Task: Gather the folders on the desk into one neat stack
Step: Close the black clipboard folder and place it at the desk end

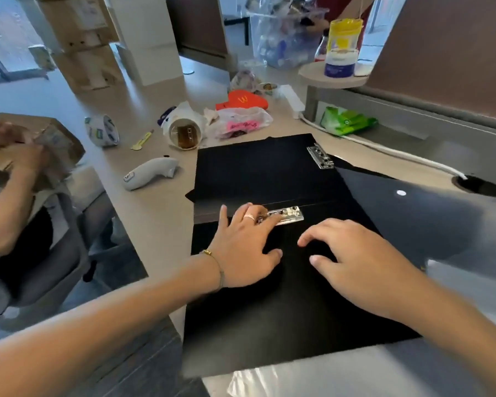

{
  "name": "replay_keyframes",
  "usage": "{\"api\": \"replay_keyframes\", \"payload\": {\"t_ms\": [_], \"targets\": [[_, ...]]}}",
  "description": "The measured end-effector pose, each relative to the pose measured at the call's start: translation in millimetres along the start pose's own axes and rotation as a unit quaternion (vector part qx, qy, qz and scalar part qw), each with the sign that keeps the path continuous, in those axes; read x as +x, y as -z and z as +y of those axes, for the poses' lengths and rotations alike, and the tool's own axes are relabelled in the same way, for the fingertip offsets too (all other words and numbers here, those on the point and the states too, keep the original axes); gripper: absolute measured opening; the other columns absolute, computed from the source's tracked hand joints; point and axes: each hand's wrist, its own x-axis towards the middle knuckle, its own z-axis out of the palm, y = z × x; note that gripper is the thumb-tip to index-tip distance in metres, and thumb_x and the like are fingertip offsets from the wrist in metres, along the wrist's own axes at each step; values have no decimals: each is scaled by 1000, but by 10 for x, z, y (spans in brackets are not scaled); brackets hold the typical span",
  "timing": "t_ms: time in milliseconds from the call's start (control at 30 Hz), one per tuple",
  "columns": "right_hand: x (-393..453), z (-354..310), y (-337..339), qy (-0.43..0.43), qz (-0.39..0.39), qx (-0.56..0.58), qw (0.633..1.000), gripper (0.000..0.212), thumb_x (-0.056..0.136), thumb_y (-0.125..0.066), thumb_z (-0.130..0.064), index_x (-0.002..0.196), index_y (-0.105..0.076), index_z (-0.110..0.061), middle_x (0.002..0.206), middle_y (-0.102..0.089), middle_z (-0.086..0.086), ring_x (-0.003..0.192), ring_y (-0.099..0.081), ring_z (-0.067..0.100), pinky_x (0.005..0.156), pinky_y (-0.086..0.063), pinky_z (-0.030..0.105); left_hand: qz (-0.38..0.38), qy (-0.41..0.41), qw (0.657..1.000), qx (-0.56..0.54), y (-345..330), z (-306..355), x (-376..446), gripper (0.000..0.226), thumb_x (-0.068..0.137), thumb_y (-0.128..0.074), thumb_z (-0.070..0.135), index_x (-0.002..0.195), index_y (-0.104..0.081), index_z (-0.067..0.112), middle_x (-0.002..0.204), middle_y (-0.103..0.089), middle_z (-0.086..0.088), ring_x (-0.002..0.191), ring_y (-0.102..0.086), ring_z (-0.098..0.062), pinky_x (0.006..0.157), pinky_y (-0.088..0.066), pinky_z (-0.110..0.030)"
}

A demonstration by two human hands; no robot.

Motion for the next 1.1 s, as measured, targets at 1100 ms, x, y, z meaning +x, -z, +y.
{"api": "replay_keyframes", "payload": {"t_ms": [1100], "targets": [[-203, -474, -932, -181, 74, -95, 976, 65, 97, -34, -61, 156, -20, -39, 168, -9, 8, 154, -3, 31, 122, -8, 56, 134, 113, 957, -232, -64, -1187, -567, 51, 92, -49, 44, 140, -50, 28, 145, -49, -3, 128, -48, -25, 110, -40, -44]]}}
